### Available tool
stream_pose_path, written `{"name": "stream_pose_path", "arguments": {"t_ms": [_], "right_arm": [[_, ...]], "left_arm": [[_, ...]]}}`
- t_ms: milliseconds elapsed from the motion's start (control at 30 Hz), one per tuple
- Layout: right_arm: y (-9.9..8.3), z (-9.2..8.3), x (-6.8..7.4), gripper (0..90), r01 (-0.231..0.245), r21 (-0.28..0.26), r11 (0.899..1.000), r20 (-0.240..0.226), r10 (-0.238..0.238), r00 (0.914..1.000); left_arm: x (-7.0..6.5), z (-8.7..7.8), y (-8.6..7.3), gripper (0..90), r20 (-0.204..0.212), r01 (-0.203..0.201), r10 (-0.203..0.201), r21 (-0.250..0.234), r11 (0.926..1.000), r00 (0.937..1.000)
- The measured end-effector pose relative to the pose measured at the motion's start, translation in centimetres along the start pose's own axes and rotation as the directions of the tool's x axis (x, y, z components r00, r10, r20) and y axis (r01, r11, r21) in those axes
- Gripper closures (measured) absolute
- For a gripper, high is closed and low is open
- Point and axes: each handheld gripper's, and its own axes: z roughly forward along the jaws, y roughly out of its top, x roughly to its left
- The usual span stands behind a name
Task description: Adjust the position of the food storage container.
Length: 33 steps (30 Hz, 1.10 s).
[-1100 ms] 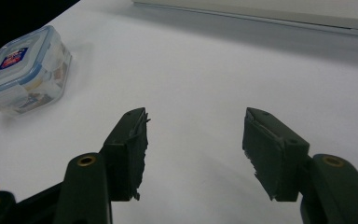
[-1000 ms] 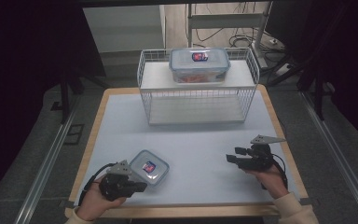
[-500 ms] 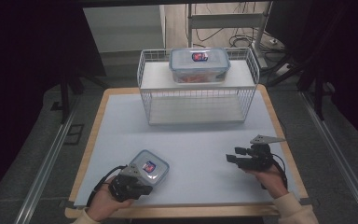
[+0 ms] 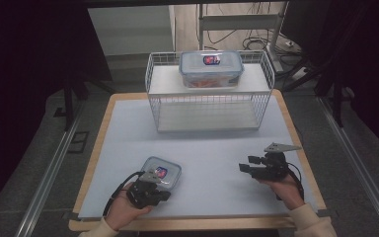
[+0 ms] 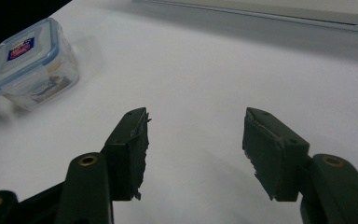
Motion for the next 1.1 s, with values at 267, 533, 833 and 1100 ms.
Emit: {"name": "stream_pose_path", "arguments": {"t_ms": [267, 533, 833, 1100], "right_arm": [[0.0, -0.1, 0.0, 40.3, 0.002, -0.002, 1.0, 0.0, -0.002, 1.0], [0.0, -0.1, 0.0, 40.5, 0.003, -0.003, 1.0, -0.004, -0.003, 1.0], [0.0, -0.1, 0.1, 40.5, 0.002, -0.008, 1.0, -0.007, -0.002, 1.0], [0.0, -0.2, 0.1, 40.4, 0.002, -0.005, 1.0, -0.008, -0.002, 1.0]], "left_arm": [[-0.1, 1.4, 1.6, 89.1, -0.015, -0.005, 0.006, 0.009, 0.9999, 0.9999], [-0.6, 1.7, 2.0, 87.9, 0.001, -0.015, 0.015, 0.006, 0.9999, 0.9999], [0.0, -2.3, 0.7, 87.6, -0.003, 0.05, -0.05, -0.106, 0.9931, 0.9987], [2.3, -5.1, 0.0, 81.3, -0.049, 0.129, -0.141, -0.2, 0.9713, 0.9888]]}}
